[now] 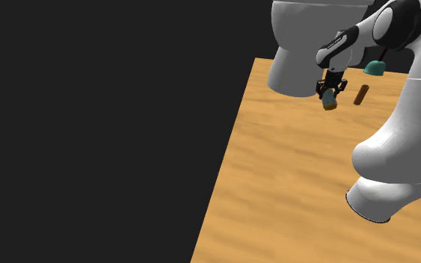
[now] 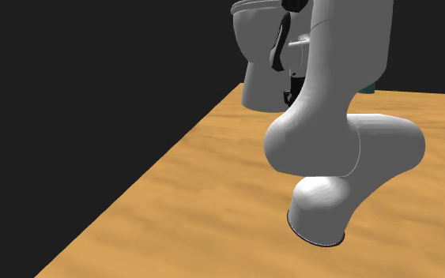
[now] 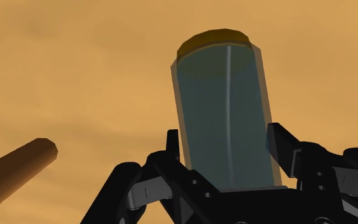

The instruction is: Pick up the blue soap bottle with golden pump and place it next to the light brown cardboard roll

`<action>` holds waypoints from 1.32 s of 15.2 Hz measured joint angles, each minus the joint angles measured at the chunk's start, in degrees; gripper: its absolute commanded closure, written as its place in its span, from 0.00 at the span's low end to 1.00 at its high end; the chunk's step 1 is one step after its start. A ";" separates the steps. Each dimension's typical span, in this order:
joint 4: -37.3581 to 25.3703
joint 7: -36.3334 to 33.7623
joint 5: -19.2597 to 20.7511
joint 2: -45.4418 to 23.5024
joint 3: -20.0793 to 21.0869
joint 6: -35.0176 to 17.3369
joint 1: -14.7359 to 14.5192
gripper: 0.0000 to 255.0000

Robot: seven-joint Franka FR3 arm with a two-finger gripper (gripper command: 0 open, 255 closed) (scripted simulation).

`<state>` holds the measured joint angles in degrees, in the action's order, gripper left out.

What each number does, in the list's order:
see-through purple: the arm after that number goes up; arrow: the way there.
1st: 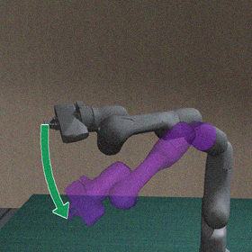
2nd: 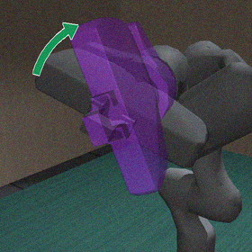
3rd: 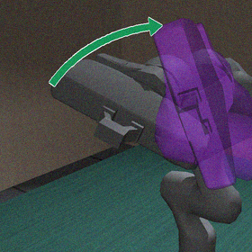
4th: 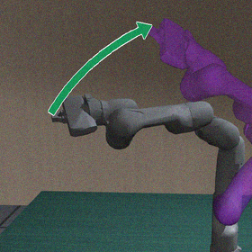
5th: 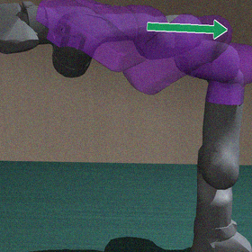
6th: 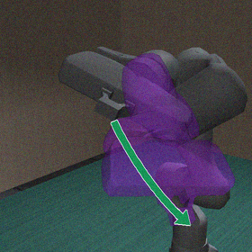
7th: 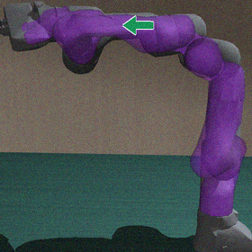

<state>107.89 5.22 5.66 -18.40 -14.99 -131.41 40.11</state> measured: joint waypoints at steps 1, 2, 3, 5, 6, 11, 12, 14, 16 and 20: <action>-0.14 0.06 -0.08 -0.34 0.01 -0.12 0.08 1.00; -0.32 0.03 -0.13 -0.61 0.01 -0.23 0.10 1.00; -0.42 0.09 -0.19 -0.81 0.02 -0.35 0.15 1.00; -0.36 0.17 -0.22 -0.86 0.03 -0.43 0.19 1.00; -0.30 0.22 -0.24 -0.83 0.04 -0.46 0.21 1.00; -0.04 0.10 -0.30 -1.35 0.14 -0.05 0.12 0.00; -0.03 0.10 -0.31 -1.37 0.14 -0.04 0.12 0.00; -0.08 0.09 -0.19 -0.74 0.09 0.68 0.04 0.00; -0.49 -0.22 0.32 1.55 -0.01 3.34 -0.46 0.00; -1.75 -0.43 0.53 2.81 0.04 5.88 -0.83 0.00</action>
<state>106.15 4.79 6.19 -15.59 -14.95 -125.53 39.28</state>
